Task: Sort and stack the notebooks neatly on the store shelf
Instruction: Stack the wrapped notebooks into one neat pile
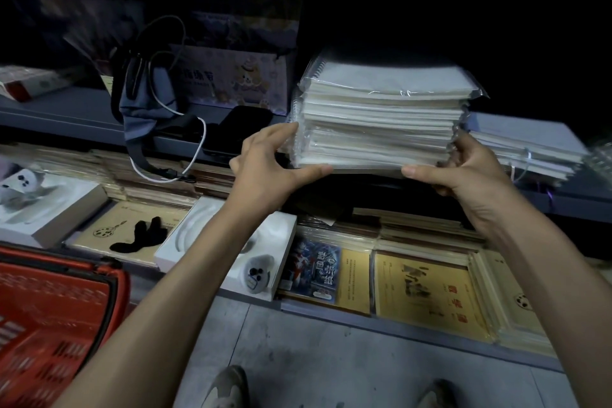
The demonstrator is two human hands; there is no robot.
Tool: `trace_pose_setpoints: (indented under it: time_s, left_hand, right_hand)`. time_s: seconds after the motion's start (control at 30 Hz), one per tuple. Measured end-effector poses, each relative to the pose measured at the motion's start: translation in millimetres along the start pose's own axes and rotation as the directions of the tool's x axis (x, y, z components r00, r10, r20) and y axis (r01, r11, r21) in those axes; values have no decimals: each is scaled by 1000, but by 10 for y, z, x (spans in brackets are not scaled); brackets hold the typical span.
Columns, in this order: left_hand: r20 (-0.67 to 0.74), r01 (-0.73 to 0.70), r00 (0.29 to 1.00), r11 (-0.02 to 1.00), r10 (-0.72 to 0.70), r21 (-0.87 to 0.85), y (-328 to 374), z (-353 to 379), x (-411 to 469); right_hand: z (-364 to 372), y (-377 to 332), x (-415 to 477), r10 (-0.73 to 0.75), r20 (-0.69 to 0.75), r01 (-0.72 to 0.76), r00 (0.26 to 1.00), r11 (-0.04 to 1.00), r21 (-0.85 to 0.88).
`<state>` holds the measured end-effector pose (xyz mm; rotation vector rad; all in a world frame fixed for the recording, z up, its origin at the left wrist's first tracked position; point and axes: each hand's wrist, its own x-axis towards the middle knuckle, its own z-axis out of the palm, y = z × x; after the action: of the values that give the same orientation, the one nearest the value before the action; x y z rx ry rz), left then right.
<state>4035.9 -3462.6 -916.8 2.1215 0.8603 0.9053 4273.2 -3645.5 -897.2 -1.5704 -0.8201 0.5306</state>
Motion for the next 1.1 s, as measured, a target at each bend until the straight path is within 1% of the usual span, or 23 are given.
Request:
trace_pose_setpoints:
  time_s: [0.13, 0.23, 0.3, 0.37, 0.43, 0.47, 0.6, 0.73, 0.9, 1.0, 1.1]
  left_hand:
    - [65, -71, 995, 992, 78, -104, -58, 83, 51]
    - [56, -30, 998, 991, 37, -133, -127, 65, 91]
    - [44, -8, 999, 992, 14, -126, -157, 41, 86]
    - [22, -8, 1000, 997, 10, -71, -148, 43, 57]
    - [-3, -13, 1000, 1000, 13, -22, -111, 58, 12]
    - [-7, -24, 1000, 999, 24, -31, -97, 68, -4]
    - [-24, -28, 999, 988, 25, -153, -85, 83, -9]
    - [-25, -28, 999, 973, 23, -228, -33, 110, -39]
    - [-58, -48, 998, 974, 36, -223, -19, 143, -100]
    - [-94, -43, 995, 977, 24, -210, 3, 132, -106]
    - [-91, -37, 995, 998, 32, -47, -10, 102, -121]
  right_hand:
    - [10, -10, -56, -13, 1, 13, 1000, 996, 93]
    - [42, -3, -58, 20, -18, -17, 1000, 991, 131]
    - [21, 9, -28, 40, -14, -37, 999, 987, 158]
    - [-4, 17, 9, 41, 16, -43, 999, 986, 164]
    - [-14, 15, 41, 40, 54, -48, 998, 988, 146]
    - [-27, 13, 56, 49, 58, -56, 997, 990, 128]
    - [-28, -46, 75, 54, 50, -60, 997, 992, 112]
    - [-4, -81, 91, 64, 48, -69, 997, 991, 116]
    - [31, -74, 37, 51, 32, -54, 998, 992, 111]
    - [53, -115, -11, 47, -9, -47, 999, 999, 8]
    - [65, -100, -94, 19, -58, -25, 998, 995, -96]
